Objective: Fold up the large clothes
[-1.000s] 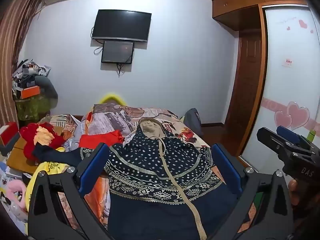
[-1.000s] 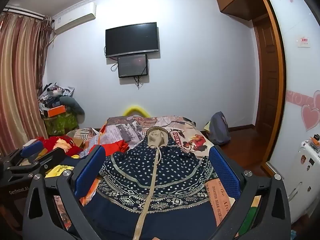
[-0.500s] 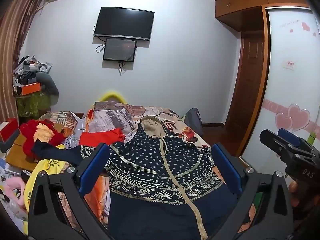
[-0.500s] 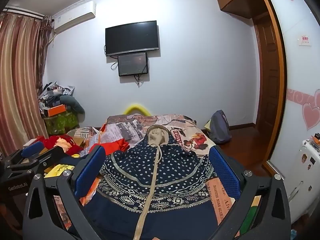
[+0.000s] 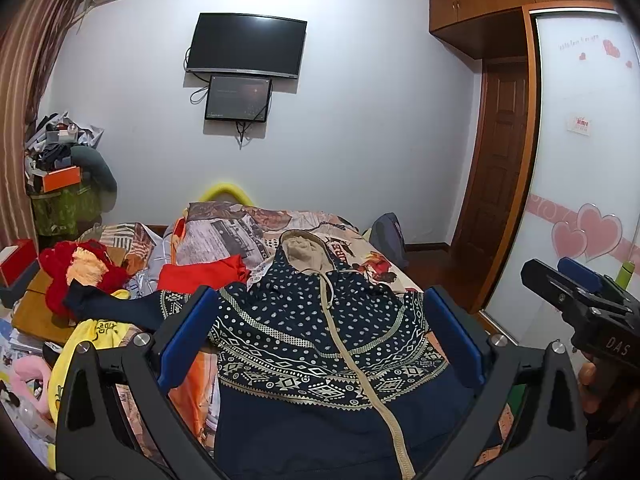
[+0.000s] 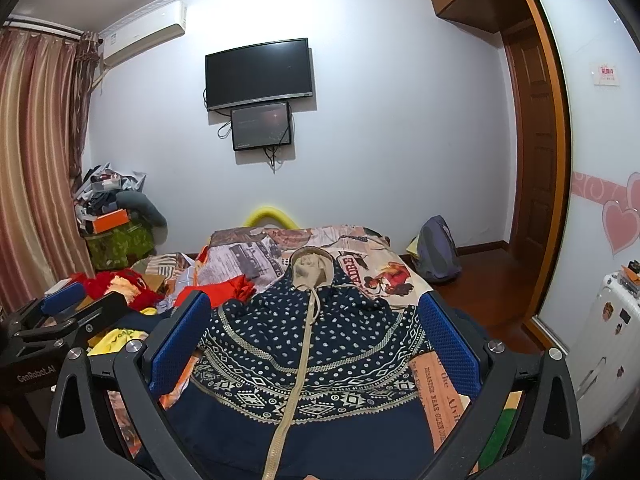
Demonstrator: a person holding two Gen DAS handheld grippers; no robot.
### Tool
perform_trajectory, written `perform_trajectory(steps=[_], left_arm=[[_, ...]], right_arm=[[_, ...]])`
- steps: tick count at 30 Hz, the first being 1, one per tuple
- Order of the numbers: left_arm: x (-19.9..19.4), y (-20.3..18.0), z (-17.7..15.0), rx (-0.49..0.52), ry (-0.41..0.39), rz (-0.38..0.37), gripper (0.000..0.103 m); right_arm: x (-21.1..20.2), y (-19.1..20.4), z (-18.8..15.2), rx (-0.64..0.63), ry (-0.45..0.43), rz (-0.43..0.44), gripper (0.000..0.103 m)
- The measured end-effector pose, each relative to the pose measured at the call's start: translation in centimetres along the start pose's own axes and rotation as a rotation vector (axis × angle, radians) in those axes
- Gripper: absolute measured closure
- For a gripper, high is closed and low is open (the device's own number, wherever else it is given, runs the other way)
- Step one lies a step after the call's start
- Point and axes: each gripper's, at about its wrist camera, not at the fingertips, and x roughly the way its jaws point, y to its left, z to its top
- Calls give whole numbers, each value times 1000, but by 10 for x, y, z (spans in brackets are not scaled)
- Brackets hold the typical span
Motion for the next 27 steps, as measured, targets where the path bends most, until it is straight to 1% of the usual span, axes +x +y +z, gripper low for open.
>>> perform_trajectory(steps=[27], left_arm=[[5,-1,0,2,0,7,0]], right_arm=[[3,2,-2,6,18,5,0]])
